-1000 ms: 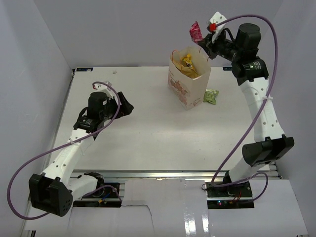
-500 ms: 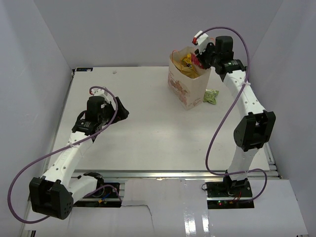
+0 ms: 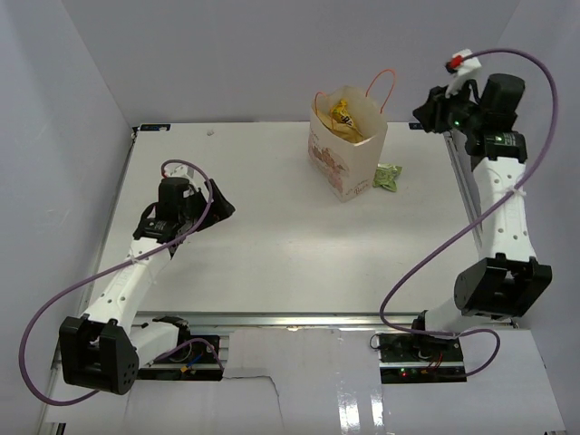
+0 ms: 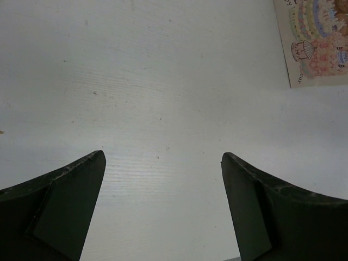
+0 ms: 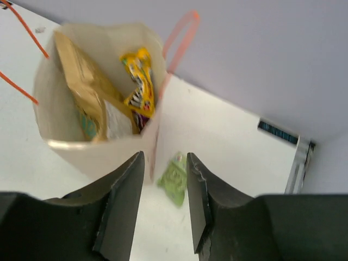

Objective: Place the snacks into the paper bag

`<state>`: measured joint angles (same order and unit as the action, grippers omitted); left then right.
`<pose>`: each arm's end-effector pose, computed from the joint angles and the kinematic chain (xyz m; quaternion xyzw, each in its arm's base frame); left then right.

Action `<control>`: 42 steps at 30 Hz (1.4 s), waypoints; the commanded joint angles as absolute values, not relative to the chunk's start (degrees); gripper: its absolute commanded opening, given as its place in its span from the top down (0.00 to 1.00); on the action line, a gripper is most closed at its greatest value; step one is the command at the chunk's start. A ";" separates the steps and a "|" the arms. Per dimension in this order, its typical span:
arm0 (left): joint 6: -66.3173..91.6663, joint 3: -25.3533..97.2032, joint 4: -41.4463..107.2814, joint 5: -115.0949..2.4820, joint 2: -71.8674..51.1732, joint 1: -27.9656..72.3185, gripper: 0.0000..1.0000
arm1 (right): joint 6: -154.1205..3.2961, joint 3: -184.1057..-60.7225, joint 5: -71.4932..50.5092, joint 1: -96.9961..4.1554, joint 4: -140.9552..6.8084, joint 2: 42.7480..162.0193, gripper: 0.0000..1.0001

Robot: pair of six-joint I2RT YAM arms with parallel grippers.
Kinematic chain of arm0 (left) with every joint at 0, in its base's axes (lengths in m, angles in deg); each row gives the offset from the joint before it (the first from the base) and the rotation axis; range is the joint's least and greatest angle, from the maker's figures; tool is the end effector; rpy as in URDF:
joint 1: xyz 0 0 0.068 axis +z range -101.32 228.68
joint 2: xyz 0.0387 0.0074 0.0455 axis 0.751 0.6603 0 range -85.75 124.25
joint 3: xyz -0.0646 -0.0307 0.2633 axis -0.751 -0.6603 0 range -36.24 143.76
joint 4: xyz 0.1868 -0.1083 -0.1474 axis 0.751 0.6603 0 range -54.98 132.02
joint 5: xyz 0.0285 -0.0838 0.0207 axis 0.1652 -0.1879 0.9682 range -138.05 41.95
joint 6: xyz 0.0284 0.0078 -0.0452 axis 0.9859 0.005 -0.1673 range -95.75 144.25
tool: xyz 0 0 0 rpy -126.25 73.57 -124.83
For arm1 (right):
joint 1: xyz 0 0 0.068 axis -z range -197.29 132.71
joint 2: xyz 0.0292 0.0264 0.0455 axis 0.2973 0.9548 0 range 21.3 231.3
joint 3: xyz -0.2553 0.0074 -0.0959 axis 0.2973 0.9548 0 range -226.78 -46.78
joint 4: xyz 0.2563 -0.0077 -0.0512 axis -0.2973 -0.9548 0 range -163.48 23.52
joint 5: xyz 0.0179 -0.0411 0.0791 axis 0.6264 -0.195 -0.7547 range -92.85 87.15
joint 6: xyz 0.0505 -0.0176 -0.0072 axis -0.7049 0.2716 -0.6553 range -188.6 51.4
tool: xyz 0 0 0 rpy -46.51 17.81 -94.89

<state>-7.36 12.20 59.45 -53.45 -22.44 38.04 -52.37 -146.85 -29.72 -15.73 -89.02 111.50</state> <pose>0.2335 -0.0472 0.2751 -0.1445 0.8913 -0.1939 0.3836 0.3556 0.0064 0.4554 -0.2408 0.7347 0.0853 0.6284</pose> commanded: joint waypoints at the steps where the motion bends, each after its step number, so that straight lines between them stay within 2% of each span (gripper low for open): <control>1: -8.61 9.91 57.97 -55.42 -23.79 38.39 0.02 | -63.05 -138.32 -40.54 -9.13 -89.07 109.02 0.57; 4: -9.67 9.37 56.73 -57.09 -23.18 38.39 0.02 | -66.92 -132.22 -38.46 -6.84 -88.98 110.94 0.41; 5: -9.76 9.37 56.38 -57.36 -22.57 38.39 0.02 | -68.32 -131.51 -37.49 -6.75 -89.59 112.17 0.30; 6: -9.85 9.81 56.29 -57.54 -22.21 38.39 0.02 | -70.42 -130.72 -35.91 -6.83 -89.42 114.97 0.25; 8: -9.93 10.16 56.20 -57.98 -21.42 38.39 0.02 | -74.02 -131.24 -34.33 -6.75 -89.24 118.58 0.20; 12: -10.64 10.60 55.85 -58.68 -20.36 38.48 0.02 | -75.37 -135.98 -32.74 -6.75 -89.77 130.51 0.18; 19: -12.04 8.76 55.76 -59.38 -20.98 38.39 0.02 | -73.43 -145.21 -32.64 -7.36 -88.19 144.42 0.26; 25: -12.40 8.84 55.76 -59.56 -20.10 38.48 0.02 | -75.01 -145.74 -32.12 -8.50 -86.78 148.12 0.28; 33: -12.40 10.95 55.76 -59.82 -17.64 38.48 0.02 | -77.39 -145.48 -28.43 -10.17 -86.69 150.76 0.40; 35: -12.40 10.95 55.76 -59.91 -17.46 38.48 0.02 | -77.39 -145.48 -27.99 -10.52 -86.61 150.94 0.46; 36: -12.48 10.78 55.76 -59.91 -17.29 38.48 0.02 | -77.39 -145.31 -27.99 -10.70 -86.43 151.03 0.56; 42: -12.57 10.16 55.85 -59.47 -17.99 38.48 0.02 | -76.60 -143.73 -26.41 -10.35 -86.08 149.54 0.87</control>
<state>-12.26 9.12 56.85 -59.25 -16.74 38.11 -77.46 -144.14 -29.22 -10.73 -86.29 150.25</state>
